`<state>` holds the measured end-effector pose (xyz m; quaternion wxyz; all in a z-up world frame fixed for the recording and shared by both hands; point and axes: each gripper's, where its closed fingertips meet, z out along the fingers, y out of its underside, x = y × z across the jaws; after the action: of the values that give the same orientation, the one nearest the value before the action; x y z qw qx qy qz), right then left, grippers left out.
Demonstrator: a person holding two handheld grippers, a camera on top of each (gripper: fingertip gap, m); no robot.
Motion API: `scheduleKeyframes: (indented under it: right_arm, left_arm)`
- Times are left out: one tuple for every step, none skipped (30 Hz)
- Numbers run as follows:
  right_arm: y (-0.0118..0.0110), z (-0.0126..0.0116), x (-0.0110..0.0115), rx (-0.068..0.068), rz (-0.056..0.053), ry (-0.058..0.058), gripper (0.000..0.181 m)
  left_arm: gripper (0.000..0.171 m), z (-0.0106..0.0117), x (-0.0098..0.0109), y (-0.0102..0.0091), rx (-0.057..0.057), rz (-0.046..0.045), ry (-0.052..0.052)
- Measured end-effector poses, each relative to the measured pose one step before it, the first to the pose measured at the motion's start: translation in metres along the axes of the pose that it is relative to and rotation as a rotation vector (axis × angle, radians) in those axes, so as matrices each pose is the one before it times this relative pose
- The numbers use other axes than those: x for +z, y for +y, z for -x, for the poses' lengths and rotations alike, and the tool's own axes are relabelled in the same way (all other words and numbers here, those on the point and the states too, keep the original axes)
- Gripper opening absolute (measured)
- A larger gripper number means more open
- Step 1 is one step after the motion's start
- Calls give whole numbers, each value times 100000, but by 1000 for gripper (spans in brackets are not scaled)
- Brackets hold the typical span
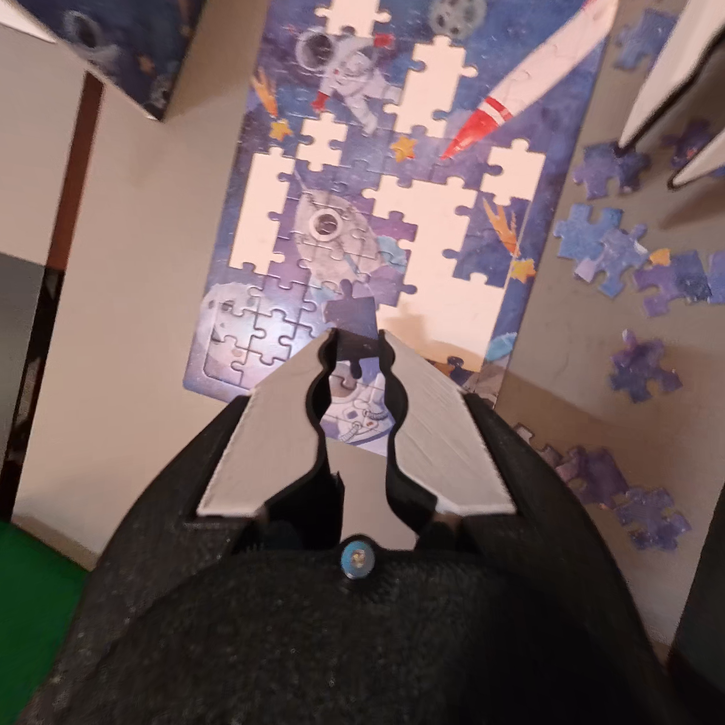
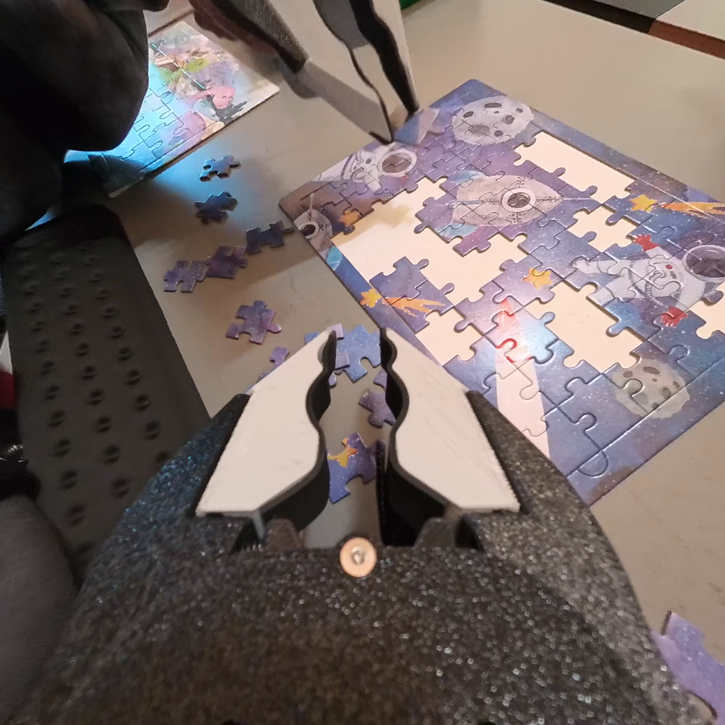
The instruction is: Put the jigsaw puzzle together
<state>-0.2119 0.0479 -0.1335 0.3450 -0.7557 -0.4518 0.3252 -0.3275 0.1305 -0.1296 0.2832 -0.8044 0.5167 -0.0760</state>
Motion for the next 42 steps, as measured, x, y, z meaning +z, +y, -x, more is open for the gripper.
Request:
scheduleKeyframes:
  right_arm:
    - [-60, -55, -38, 47, -387, 400, 22]
    - [-37, -61, -13, 28, -236, 486, 22]
    - [-43, -75, -27, -135, -329, 680, 22]
    - [-93, -73, -59, -416, -523, 812, 22]
    - [-129, -38, -48, -623, -730, 627, 22]
    - [-158, -32, -20, -728, -721, 583, 22]
    - [-108, -30, 0, -800, -461, 651, 22]
    - [-71, -26, 9, -903, -186, 860, 22]
    - [-41, -84, 41, -1070, 24, 1059, 22]
    - [-37, -91, 81, -1275, 219, 1105, 22]
    - [18, -68, 121, -1350, 562, 1122, 22]
    - [54, -8, 132, -1373, 912, 956, 22]
    - [60, 39, 166, -1444, 869, 798, 22]
    - [-42, 161, 117, -1772, 357, 316, 22]
    - [-192, 222, 20, -1722, -221, 458, 22]
    - [-140, -16, 56, -1700, -449, 558, 22]
    - [-310, 168, -86, -1692, -638, 785, 22]
    - [-231, -164, -40, -1042, -892, 1246, 22]
    - [-395, 112, -187, -588, -794, 352, 22]
    - [-83, -136, -103, 717, 663, -386, 22]
    - [-193, 212, -286, 1738, 2068, -1502, 22]
    - [-425, 651, -539, 2621, 3349, -3676, 22]
    - [28, 808, -468, 2747, 5205, -5448, 23]
    - [-133, 953, -609, 2153, 4683, -5607, 24]
    - [-464, 904, -804, 897, 2632, -3852, 27]
    - [-354, 778, -729, -1006, 2631, -2629, 29]
    - [-415, 521, -736, -2278, 2623, -1073, 29]
    - [-273, 258, -658, -2457, 3421, 116, 29]
    - [-180, 227, -685, -2472, 4737, 193, 31]
    - [-2, 142, -409, -2934, 4592, 21, 32]
    - [126, 139, -251, -4003, 4850, -401, 32]
    - [209, 171, -131, -4792, 5062, -1070, 32]
    - [232, 93, 77, -4831, 4879, -1581, 32]
    - [214, -153, 179, -4719, 4963, -1049, 32]
    - [175, -601, 138, -4748, 4562, 1103, 32]
    - [102, -1185, 187, -4083, 4097, 3757, 32]
    - [-89, -1668, 15, -3177, 2943, 5871, 32]
    - [-294, -1950, 93, -2100, 1087, 6768, 32]
    - [-458, -1900, 183, -963, -447, 5701, 32]
    - [-502, -1516, 437, 1162, -1364, 3552, 32]
    - [-797, -781, 629, 2843, -2670, -577, 33]
    - [-1097, 76, 850, 3122, -5048, -4260, 33]
  left_arm:
    - [21, 253, -287, -545, -3246, -3080, -404]
    - [21, 10, -349, -695, -2778, -4130, 491]
    - [21, -99, -334, -614, -2378, -3700, 425]
    - [21, -25, -333, -480, -1768, -3137, -758]
    - [21, -59, -339, -362, -1110, -2732, -1132]
    - [21, -229, -359, -279, -688, -2574, -625]
    - [21, -345, -392, -301, -298, -2861, -428]
    - [21, -403, -393, -307, 2, -2854, -531]
    - [21, -454, -408, -235, 135, -2411, -527]
    - [21, -473, -439, -168, 307, -2120, -508]
    - [21, -445, -482, -150, 358, -2050, -814]
    - [21, -364, -491, -110, 160, -1972, -1105]
    - [21, -331, -527, -91, -21, -1948, -1028]
    - [21, -325, -522, -62, -61, -1732, -791]
    - [21, -269, -485, -5, -14, -1288, -861]
    - [21, -177, -521, 27, 359, -861, -1158]
    - [21, -96, -512, 20, 868, -820, -1637]
    - [21, -2, -462, 41, 954, -855, -1891]
    - [21, 94, -454, 121, 742, -520, -2124]
    - [21, 197, -431, 269, 605, 22, -2284]
    - [21, 296, -416, 403, 339, 406, -2445]
    - [21, 367, -404, 424, -485, 127, -2366]
    - [21, 233, -403, 376, -1820, -513, -879]
    - [21, -109, -304, 369, -3011, -598, 1735]
    - [21, -579, -148, 548, -3301, 639, 4848]
    - [21, -647, 14, 716, -2630, 1926, 4968]
    - [21, -173, 157, 588, -1079, 1155, 1201]
    - [21, 53, 237, 405, 499, 351, -877]
    - [21, -126, 311, 404, 981, 1356, 102]
    - [21, -203, 287, 394, 894, 2091, 458]
    - [21, -21, 256, 207, 839, 1608, -706]
    - [21, 52, 207, 61, 298, 1061, -1041]
    - [21, 115, 211, 102, -1480, 1706, -1135]
    - [21, 414, 284, 272, -3383, 3032, -2253]
    - [21, 711, 291, 345, -3499, 3472, -3192]
    - [21, 784, 194, 215, -2249, 2742, -3119]
    - [21, 686, 39, -14, -1684, 1550, -2140]
    - [21, 490, -116, -144, -2320, 903, -579]
    - [21, 272, -202, -146, -3642, 1171, 953]
    - [21, 94, -237, -153, -5358, 1322, 1936]
    - [21, -167, -256, -389, -6499, -655, 2732]
    - [20, -620, -182, -549, -6162, -2707, 4201]
